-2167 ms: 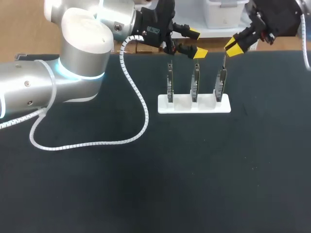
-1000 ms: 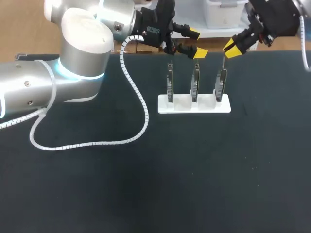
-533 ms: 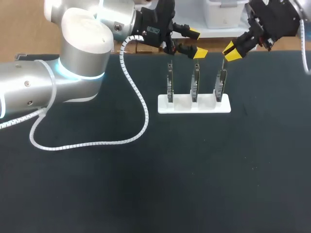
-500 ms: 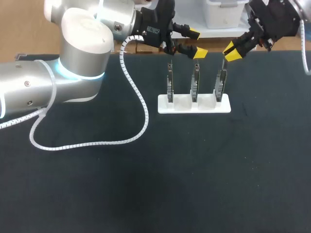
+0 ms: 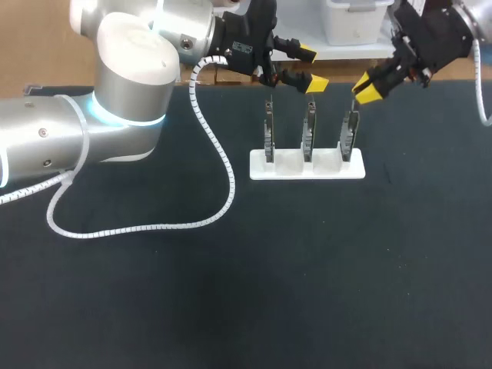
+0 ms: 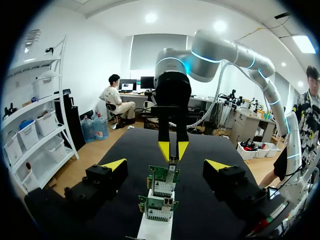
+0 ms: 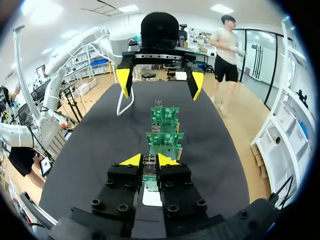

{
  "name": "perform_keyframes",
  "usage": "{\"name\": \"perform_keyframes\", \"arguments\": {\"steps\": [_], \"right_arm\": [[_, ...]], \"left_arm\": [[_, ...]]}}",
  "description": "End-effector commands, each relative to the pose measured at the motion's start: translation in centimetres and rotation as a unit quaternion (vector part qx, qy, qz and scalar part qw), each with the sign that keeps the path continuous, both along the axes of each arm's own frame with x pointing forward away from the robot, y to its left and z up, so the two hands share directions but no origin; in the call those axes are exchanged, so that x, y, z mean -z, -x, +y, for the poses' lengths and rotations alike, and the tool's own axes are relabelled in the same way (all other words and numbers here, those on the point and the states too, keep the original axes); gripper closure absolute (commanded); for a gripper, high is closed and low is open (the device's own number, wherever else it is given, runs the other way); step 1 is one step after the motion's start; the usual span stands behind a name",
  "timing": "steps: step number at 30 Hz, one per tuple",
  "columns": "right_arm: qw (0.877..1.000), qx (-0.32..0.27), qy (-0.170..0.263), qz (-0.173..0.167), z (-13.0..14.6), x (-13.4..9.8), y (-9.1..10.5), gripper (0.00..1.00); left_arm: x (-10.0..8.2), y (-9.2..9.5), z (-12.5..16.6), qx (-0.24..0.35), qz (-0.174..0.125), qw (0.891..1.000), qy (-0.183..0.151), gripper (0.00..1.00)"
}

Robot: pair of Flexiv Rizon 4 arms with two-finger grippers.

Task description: Pick up the optical module with the left hand, and insert it into the network port with the right hand.

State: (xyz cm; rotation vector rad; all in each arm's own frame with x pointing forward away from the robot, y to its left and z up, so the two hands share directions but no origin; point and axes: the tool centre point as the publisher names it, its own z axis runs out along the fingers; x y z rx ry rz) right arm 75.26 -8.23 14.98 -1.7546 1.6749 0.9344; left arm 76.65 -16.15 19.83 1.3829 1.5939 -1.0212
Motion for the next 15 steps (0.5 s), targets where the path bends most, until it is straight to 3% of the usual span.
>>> {"name": "perform_keyframes", "arguments": {"steps": [1,3,4,5,6,15], "right_arm": [[1.000,-0.005,-0.003,0.004,0.0,0.2,-0.6,1.00],[1.000,-0.005,-0.003,0.003,0.0,0.0,-0.6,0.96],[1.000,-0.004,-0.004,0.002,0.0,-0.2,-0.6,0.80],[1.000,-0.002,-0.007,0.001,-0.1,-0.3,-0.5,0.53],[1.000,0.000,-0.008,0.000,-0.1,-0.4,-0.5,0.00],[1.000,0.006,-0.016,-0.007,-0.1,-2.1,-0.6,0.00]], "left_arm": [[0.0,0.0,0.0,-0.001,0.000,1.000,-0.001,0.00],[0.0,0.0,0.0,-0.001,0.000,1.000,-0.001,0.00],[0.0,0.0,0.0,-0.001,0.000,1.000,-0.001,0.00],[0.0,0.0,0.0,-0.001,0.000,1.000,-0.001,0.00],[0.0,0.0,0.0,-0.001,0.000,1.000,-0.001,0.00],[0.0,0.0,0.0,-0.001,0.000,1.000,-0.001,0.00]]}}
